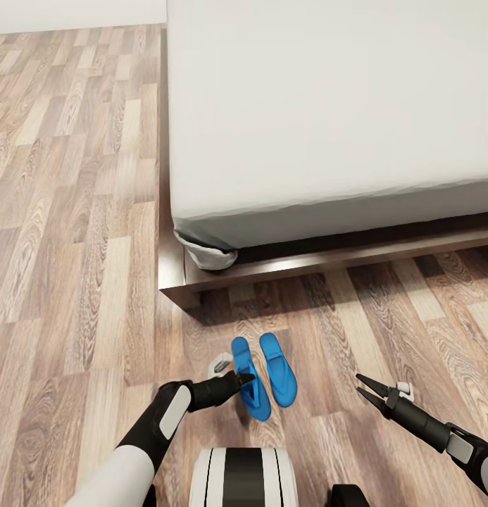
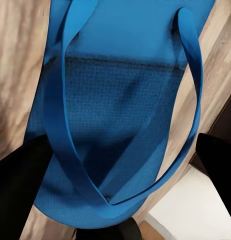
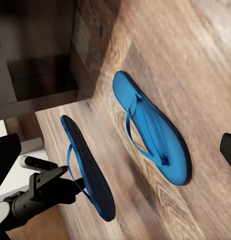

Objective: In the bedroom, move the book from the bed onto either nightstand, and place the two sandals side by side next to the bed.

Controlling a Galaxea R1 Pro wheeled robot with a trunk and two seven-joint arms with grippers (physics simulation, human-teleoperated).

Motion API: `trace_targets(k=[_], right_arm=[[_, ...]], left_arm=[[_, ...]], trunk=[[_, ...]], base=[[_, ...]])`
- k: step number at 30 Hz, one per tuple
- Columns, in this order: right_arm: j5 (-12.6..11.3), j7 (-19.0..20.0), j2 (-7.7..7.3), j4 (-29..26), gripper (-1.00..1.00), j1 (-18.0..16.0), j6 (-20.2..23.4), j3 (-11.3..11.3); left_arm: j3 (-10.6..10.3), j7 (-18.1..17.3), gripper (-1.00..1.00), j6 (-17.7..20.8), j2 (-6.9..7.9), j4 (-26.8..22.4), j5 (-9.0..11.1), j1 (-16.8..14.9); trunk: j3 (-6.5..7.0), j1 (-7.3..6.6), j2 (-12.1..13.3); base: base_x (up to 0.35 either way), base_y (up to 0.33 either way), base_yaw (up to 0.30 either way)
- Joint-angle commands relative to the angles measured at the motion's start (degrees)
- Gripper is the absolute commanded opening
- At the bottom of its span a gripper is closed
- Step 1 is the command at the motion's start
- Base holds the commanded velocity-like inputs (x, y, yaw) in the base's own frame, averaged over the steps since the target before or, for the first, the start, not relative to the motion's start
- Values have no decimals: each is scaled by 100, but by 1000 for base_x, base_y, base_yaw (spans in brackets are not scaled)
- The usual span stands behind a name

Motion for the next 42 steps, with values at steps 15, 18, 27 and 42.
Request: trace_targets(k=[15, 18, 27, 42], right_arm=[[11, 43, 18, 10, 100, -8, -91, -42], [10, 43, 20, 10, 100, -8, -96, -44], [10, 43, 24, 10, 100, -8, -98, -43], [10, 43, 27, 10, 100, -8, -101, -40]], left_arm=[[-58, -34, -100, 29, -2, -41, 12, -2], [-59, -36, -100, 18, -2, -48, 10, -2], [-93, -30, -100, 7, -2, -195, -30, -2], [-316, -5, -100, -241, -2, -425, -596, -9]], trunk=[[-313, 35, -20], [-358, 40, -23], [-358, 40, -23], [-358, 40, -23]], base=[[0, 0, 0], [0, 0, 0], [0, 0, 0], [0, 0, 0]])
